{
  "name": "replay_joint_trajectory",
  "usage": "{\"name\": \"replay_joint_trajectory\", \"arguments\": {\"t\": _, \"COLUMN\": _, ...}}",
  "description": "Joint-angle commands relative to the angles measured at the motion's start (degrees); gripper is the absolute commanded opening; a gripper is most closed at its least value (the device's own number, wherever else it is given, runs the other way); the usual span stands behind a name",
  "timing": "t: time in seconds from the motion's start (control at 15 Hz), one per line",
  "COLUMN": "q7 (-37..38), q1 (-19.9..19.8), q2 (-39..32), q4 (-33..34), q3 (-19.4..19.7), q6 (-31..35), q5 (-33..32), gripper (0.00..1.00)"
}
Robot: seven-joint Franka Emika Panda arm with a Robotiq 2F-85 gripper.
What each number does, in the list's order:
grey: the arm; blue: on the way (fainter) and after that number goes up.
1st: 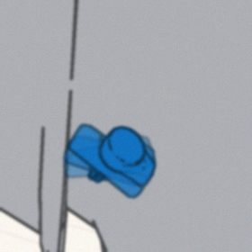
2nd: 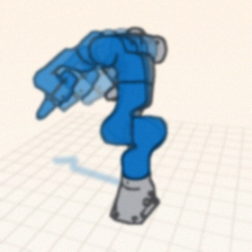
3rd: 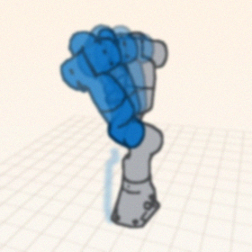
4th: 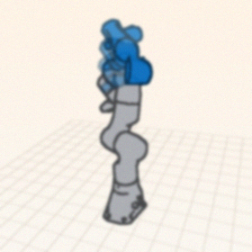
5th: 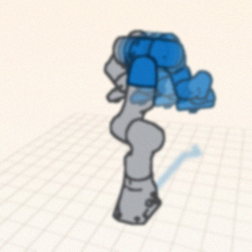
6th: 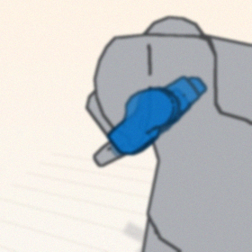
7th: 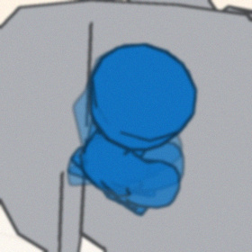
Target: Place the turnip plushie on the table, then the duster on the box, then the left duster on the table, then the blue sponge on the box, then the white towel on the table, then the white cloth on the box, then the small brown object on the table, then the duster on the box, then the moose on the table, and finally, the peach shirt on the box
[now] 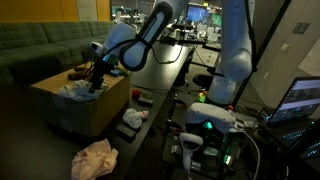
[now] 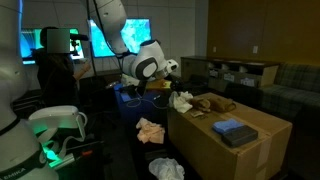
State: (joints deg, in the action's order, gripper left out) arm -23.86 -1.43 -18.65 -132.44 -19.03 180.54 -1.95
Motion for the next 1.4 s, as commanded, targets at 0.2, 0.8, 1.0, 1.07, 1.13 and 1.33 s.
{"name": "replay_joint_trajectory", "arguments": {"t": 0.2, "q7": 2.69, "q1": 3.68, "q2": -3.41, "q4": 2.31, "q3": 5.00, "q6": 4.38, "q5": -6.79, "gripper": 1.00}}
{"name": "replay_joint_trajectory", "arguments": {"t": 0.8, "q7": 4.85, "q1": 7.62, "q2": -5.82, "q4": 4.99, "q3": 12.04, "q6": 5.17, "q5": -11.26, "gripper": 0.60}}
{"name": "replay_joint_trajectory", "arguments": {"t": 1.0, "q7": 5.19, "q1": 8.03, "q2": -5.66, "q4": 5.17, "q3": 12.64, "q6": 4.63, "q5": -11.40, "gripper": 0.37}}
{"name": "replay_joint_trajectory", "arguments": {"t": 1.07, "q7": 5.28, "q1": 7.80, "q2": -5.42, "q4": 5.17, "q3": 12.37, "q6": 3.94, "q5": -11.36, "gripper": 0.30}}
{"name": "replay_joint_trajectory", "arguments": {"t": 1.13, "q7": 5.25, "q1": 7.14, "q2": -5.05, "q4": 5.16, "q3": 11.56, "q6": 3.20, "q5": -11.29, "gripper": 0.21}}
{"name": "replay_joint_trajectory", "arguments": {"t": 1.33, "q7": 5.16, "q1": 5.16, "q2": -3.44, "q4": 4.96, "q3": 8.99, "q6": 1.08, "q5": -10.89, "gripper": 0.01}}
